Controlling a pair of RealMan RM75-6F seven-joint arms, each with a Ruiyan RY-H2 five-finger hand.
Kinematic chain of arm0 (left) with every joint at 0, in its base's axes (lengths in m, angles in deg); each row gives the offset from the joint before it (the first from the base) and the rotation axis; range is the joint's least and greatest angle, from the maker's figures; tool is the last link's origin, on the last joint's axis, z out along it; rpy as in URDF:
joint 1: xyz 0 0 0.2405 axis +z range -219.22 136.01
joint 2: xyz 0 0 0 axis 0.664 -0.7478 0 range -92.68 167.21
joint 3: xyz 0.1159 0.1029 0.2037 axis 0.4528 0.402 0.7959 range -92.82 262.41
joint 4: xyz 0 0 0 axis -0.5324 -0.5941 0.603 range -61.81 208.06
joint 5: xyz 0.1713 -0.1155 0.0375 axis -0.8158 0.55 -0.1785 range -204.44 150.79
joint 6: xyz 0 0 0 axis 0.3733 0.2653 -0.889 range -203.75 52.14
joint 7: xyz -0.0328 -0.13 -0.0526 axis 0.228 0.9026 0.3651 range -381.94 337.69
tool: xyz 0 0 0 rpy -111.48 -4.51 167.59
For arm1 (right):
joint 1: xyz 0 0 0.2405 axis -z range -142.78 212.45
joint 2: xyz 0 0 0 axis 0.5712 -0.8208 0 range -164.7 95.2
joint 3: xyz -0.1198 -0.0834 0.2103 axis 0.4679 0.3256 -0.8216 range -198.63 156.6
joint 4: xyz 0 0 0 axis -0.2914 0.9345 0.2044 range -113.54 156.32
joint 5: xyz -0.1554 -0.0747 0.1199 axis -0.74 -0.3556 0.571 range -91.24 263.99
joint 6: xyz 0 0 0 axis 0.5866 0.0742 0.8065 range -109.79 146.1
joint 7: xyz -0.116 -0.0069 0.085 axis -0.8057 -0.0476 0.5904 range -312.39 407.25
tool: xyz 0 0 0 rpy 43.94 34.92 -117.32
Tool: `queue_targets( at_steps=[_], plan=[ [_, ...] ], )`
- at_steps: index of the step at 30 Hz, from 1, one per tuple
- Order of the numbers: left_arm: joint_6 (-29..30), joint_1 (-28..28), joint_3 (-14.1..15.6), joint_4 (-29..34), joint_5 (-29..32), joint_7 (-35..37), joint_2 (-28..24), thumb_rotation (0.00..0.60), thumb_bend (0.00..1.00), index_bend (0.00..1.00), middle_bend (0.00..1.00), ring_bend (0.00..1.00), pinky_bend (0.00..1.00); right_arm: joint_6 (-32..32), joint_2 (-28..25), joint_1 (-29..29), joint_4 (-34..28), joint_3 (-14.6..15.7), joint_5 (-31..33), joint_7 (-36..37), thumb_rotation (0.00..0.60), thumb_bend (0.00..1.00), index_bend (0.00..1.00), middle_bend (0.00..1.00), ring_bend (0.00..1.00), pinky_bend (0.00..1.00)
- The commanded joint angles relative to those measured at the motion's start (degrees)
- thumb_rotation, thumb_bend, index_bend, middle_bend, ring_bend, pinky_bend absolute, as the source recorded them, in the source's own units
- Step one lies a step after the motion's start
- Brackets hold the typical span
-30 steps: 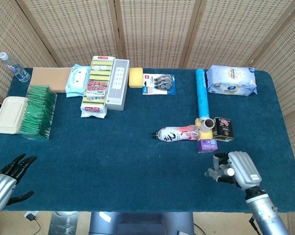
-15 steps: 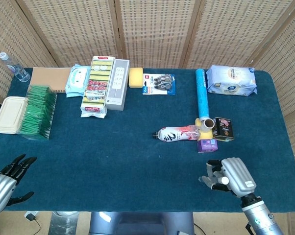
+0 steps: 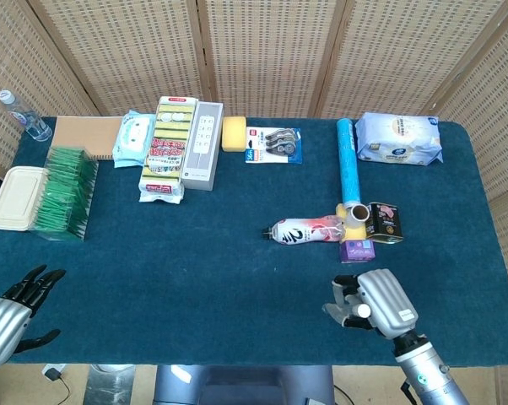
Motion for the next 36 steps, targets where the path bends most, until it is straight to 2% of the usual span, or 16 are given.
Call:
queue_targets(
  at_steps=[1, 3, 5, 8, 9, 11, 13, 15, 17, 19, 21, 27, 31, 33, 34, 36],
  plan=[
    [0.15, -0.05, 0.18, 0.00, -0.48, 0.03, -0.04, 0.600, 0.11, 0.00, 0.16, 0.08, 0.30, 1.29, 4.83, -2.55, -2.15, -2.45, 0.39, -1.43, 0.600, 0.40, 0.79, 1.00, 1.00, 0.94],
    [0.18, -0.04, 0.21, -0.10, -0.39, 0.34, -0.15, 0.600, 0.11, 0.00, 0.16, 0.08, 0.30, 0.18, 7.03, -3.27, -0.99, -1.46, -1.09, -4.26, 0.600, 0.40, 0.79, 1.00, 1.00, 0.94],
    [0.32, 0.07, 0.05, -0.31, 0.03, 0.72, -0.18, 0.600, 0.11, 0.00, 0.16, 0.08, 0.30, 1.80, 8.77, -3.15, 0.16, -2.41, -0.58, -5.39, 0.600, 0.40, 0.79, 1.00, 1.00, 0.94],
    [0.75, 0.22, -0.13, -0.71, 0.42, 1.66, -0.28, 0.600, 0.11, 0.00, 0.16, 0.08, 0.30, 5.28, 11.39, -3.53, 2.18, -6.51, 3.09, -5.59, 0.600, 0.40, 0.79, 1.00, 1.00, 0.94],
    [0.93, 0.26, -0.25, -0.83, 0.55, 1.90, -0.25, 0.600, 0.11, 0.00, 0.16, 0.08, 0.30, 6.68, 12.92, -4.21, 3.40, -9.01, 5.59, -6.17, 0.600, 0.41, 0.79, 1.00, 1.00, 0.94],
    [0.90, 0.19, -0.29, -0.93, 0.52, 1.99, -0.23, 0.600, 0.11, 0.00, 0.16, 0.08, 0.30, 7.44, 15.15, -5.74, 5.26, -11.05, 6.84, -8.96, 0.600, 0.41, 0.79, 1.00, 1.00, 0.94],
    [0.74, 0.09, -0.23, -0.86, 0.46, 2.13, -0.32, 0.600, 0.11, 0.00, 0.16, 0.08, 0.30, 6.86, 16.77, -7.15, 6.72, -11.03, 6.14, -11.80, 0.600, 0.42, 0.79, 1.00, 1.00, 0.94],
    [0.95, 0.08, -0.28, -0.76, 0.34, 2.17, -0.38, 0.600, 0.11, 0.00, 0.16, 0.08, 0.30, 4.44, 17.04, -8.15, 6.78, -9.00, 4.87, -13.43, 0.600, 0.42, 0.79, 1.00, 1.00, 0.94],
    [1.12, 0.11, -0.26, -0.83, 0.24, 2.34, -0.40, 0.600, 0.11, 0.00, 0.16, 0.08, 0.30, 4.11, 16.78, -8.41, 7.07, -8.61, 4.39, -14.24, 0.600, 0.42, 0.79, 1.00, 1.00, 0.94],
    [1.02, 0.14, -0.26, -0.95, 0.39, 2.38, -0.41, 0.600, 0.11, 0.00, 0.16, 0.08, 0.30, 5.98, 17.55, -8.45, 8.45, -10.33, 5.07, -14.35, 0.600, 0.42, 0.79, 1.00, 1.00, 0.94],
    [0.97, 0.19, -0.25, -1.02, 0.51, 2.42, -0.40, 0.600, 0.11, 0.00, 0.16, 0.08, 0.30, 8.43, 19.51, -8.19, 9.90, -12.53, 8.96, -13.83, 0.600, 0.42, 0.79, 1.00, 1.00, 0.94],
    [1.29, 0.17, -0.39, -1.24, 0.53, 3.05, -0.46, 0.600, 0.11, 0.00, 0.16, 0.08, 0.30, 4.79, 16.05, -8.16, 11.35, -8.64, 8.71, -15.99, 0.600, 0.42, 0.79, 1.00, 1.00, 0.94],
    [0.94, 0.15, -0.37, -0.97, 0.63, 2.37, -0.37, 0.600, 0.11, 0.00, 0.16, 0.08, 0.30, 10.83, 19.78, -8.21, 15.73, -13.06, 10.41, -17.47, 0.600, 0.42, 0.79, 1.00, 1.00, 0.94],
    [1.10, 0.17, -0.22, -0.85, 0.24, 2.24, -0.40, 0.600, 0.11, 0.00, 0.16, 0.08, 0.30, 12.00, 21.22, -8.15, 16.04, -13.95, 12.17, -17.19, 0.600, 0.42, 0.79, 1.00, 1.00, 0.94],
    [1.22, 0.19, -0.16, -0.86, 0.05, 2.24, -0.40, 0.600, 0.11, 0.00, 0.16, 0.08, 0.30, 11.76, 21.28, -8.08, 15.81, -13.58, 12.37, -17.01, 0.600, 0.42, 0.79, 1.00, 1.00, 0.94],
    [1.44, 0.21, -0.03, -0.97, -0.32, 2.32, -0.43, 0.600, 0.11, 0.00, 0.16, 0.08, 0.30, 9.23, 19.89, -7.78, 15.23, -10.37, 11.37, -17.15, 0.600, 0.42, 0.79, 1.00, 1.00, 0.94]
  ],
)
